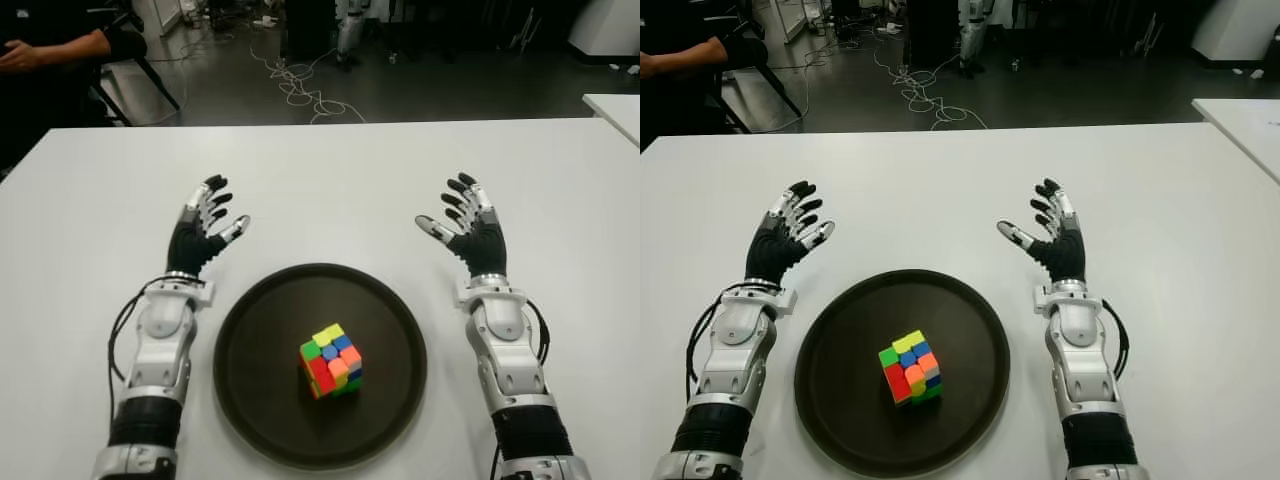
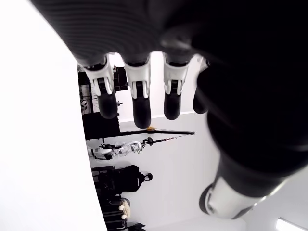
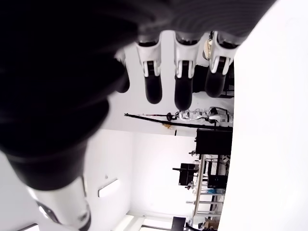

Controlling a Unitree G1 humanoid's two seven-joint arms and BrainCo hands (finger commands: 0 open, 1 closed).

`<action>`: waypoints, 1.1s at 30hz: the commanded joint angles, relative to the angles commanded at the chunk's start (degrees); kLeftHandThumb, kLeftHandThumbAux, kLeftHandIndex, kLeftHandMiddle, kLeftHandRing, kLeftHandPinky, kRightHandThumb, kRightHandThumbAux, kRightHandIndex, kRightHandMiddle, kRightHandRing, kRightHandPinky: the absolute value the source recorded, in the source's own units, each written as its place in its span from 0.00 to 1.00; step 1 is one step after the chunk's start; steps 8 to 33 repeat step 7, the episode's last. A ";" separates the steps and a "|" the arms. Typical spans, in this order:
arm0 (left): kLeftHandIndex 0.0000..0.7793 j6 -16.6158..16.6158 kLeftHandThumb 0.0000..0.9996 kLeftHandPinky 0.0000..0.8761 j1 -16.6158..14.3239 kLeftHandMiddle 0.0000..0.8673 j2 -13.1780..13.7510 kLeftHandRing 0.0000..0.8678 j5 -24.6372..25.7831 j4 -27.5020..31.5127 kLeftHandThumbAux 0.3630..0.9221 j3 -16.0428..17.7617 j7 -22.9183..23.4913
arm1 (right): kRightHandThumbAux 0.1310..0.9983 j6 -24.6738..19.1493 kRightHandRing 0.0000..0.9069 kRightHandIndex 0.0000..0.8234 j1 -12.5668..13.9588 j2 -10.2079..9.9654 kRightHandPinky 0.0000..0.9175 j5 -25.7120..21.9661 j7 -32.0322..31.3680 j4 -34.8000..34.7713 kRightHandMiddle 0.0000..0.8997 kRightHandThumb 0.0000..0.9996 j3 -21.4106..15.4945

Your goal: Pick up the Rubik's Cube and put it in the plate

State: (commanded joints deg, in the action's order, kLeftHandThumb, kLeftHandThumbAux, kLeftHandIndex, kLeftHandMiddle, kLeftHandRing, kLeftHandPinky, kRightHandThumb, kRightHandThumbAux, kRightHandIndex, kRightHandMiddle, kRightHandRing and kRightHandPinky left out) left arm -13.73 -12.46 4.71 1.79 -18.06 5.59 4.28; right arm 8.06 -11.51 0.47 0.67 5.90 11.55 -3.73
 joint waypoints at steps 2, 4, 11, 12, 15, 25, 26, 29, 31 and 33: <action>0.06 0.06 0.05 0.13 0.09 0.14 -0.04 0.13 -0.11 0.12 0.80 -0.04 -0.11 | 0.77 -0.04 0.17 0.13 -0.02 0.01 0.17 0.07 0.08 -0.02 0.19 0.05 -0.01; 0.06 0.08 0.05 0.13 0.16 0.14 -0.10 0.13 -0.23 0.20 0.80 -0.11 -0.24 | 0.77 -0.06 0.17 0.13 -0.07 0.09 0.17 0.18 0.15 0.07 0.18 0.05 -0.04; 0.06 0.12 0.05 0.14 0.17 0.14 -0.17 0.13 -0.32 0.22 0.79 -0.18 -0.35 | 0.77 -0.04 0.17 0.13 -0.14 0.20 0.17 0.30 0.22 0.17 0.18 0.05 -0.08; 0.06 0.12 0.05 0.14 0.17 0.14 -0.17 0.13 -0.32 0.22 0.79 -0.18 -0.35 | 0.77 -0.04 0.17 0.13 -0.14 0.20 0.17 0.30 0.22 0.17 0.18 0.05 -0.08; 0.06 0.12 0.05 0.14 0.17 0.14 -0.17 0.13 -0.32 0.22 0.79 -0.18 -0.35 | 0.77 -0.04 0.17 0.13 -0.14 0.20 0.17 0.30 0.22 0.17 0.18 0.05 -0.08; 0.06 0.12 0.05 0.14 0.17 0.14 -0.17 0.13 -0.32 0.22 0.79 -0.18 -0.35 | 0.77 -0.04 0.17 0.13 -0.14 0.20 0.17 0.30 0.22 0.17 0.18 0.05 -0.08; 0.06 0.12 0.05 0.14 0.17 0.14 -0.17 0.13 -0.32 0.22 0.79 -0.18 -0.35 | 0.77 -0.04 0.17 0.13 -0.14 0.20 0.17 0.30 0.22 0.17 0.18 0.05 -0.08; 0.06 0.12 0.05 0.14 0.17 0.14 -0.17 0.13 -0.32 0.22 0.79 -0.18 -0.35 | 0.77 -0.04 0.17 0.13 -0.14 0.20 0.17 0.30 0.22 0.17 0.18 0.05 -0.08; 0.06 0.12 0.05 0.14 0.17 0.14 -0.17 0.13 -0.32 0.22 0.79 -0.18 -0.35 | 0.77 -0.04 0.17 0.13 -0.14 0.20 0.17 0.30 0.22 0.17 0.18 0.05 -0.08; 0.06 0.12 0.05 0.14 0.17 0.14 -0.17 0.13 -0.32 0.22 0.79 -0.18 -0.35 | 0.77 -0.04 0.17 0.13 -0.14 0.20 0.17 0.30 0.22 0.17 0.18 0.05 -0.08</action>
